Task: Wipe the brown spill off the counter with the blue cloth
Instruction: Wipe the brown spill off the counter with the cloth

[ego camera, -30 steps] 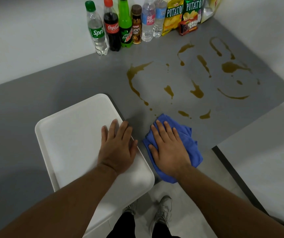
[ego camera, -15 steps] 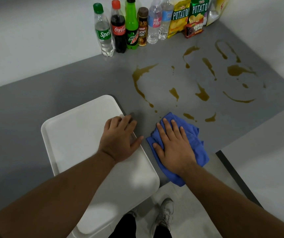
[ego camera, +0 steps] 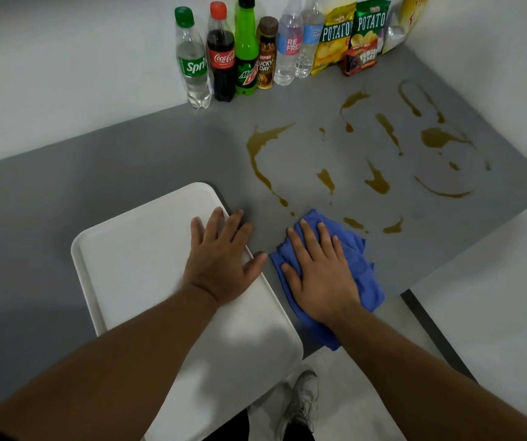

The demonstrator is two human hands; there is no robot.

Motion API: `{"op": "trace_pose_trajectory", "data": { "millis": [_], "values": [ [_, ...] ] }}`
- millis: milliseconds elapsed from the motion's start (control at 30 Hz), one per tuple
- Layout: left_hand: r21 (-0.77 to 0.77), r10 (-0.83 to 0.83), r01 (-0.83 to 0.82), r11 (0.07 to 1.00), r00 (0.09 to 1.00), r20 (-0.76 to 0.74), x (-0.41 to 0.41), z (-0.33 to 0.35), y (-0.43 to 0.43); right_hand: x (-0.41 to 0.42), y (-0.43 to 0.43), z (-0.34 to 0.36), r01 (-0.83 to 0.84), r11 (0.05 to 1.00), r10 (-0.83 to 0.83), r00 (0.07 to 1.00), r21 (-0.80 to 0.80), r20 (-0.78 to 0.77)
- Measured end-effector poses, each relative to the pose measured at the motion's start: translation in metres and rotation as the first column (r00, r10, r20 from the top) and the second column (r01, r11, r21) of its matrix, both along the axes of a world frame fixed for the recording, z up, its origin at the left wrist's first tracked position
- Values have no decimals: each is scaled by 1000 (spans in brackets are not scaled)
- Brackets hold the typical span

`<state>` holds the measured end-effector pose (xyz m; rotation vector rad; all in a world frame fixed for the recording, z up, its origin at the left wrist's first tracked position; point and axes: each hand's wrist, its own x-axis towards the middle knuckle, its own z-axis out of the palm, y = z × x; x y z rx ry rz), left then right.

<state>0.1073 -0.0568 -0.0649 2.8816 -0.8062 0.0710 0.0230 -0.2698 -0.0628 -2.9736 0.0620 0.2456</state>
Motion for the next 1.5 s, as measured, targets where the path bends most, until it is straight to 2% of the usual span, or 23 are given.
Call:
{"op": "trace_pose_trajectory", "data": {
  "millis": [100, 233, 333, 433, 567, 700, 867, 933, 1067, 1133, 1367, 1500],
  "values": [
    [-21, -1, 0, 1000, 1000, -14, 1, 1, 1, -22, -9, -1, -40, 998, 39, 999, 44, 28],
    [-27, 1, -2, 1000, 999, -44, 2, 0, 2, -23, -16, 0, 105, 994, -106, 994, -40, -28],
    [-27, 1, -2, 1000, 998, -57, 2, 0, 2, 3, -6, 4, 141, 989, -143, 989, -52, -39],
    [-18, -3, 2, 1000, 998, -65, 3, 1, 2, 17, 2, 6, 111, 993, -113, 993, -42, -37],
    [-28, 1, -4, 1000, 997, -78, 4, 3, 3, -6, -7, 3, -11, 1000, 11, 1000, -1, 2],
    [-32, -4, 1, 999, 997, -74, 4, 3, 3, -17, -15, 3, 30, 999, -31, 999, -14, -10],
    [4, 6, -6, 1000, 998, -58, 3, 1, 3, 29, -3, 2, 77, 996, -78, 996, -36, -34],
    [-1, 7, -8, 1000, 998, -69, 3, 2, 2, 38, 0, 2, 34, 999, -34, 999, -27, -24],
    [-39, 26, -29, 999, 998, -63, 2, 3, 2, 13, -17, -4, -179, 984, 179, 984, -3, 1],
    [-54, 35, -38, 998, 998, -47, 2, 2, 2, 1, -30, -7, -210, 978, 210, 978, 7, 2],
    [-59, 48, -50, 997, 999, -21, 2, -4, 3, 54, -12, 3, -15, 1000, 15, 1000, -28, -8],
    [-49, 49, -50, 998, 999, -22, 3, -2, 3, 63, 1, 3, -65, 997, 64, 998, -30, -21]
  ]
}}
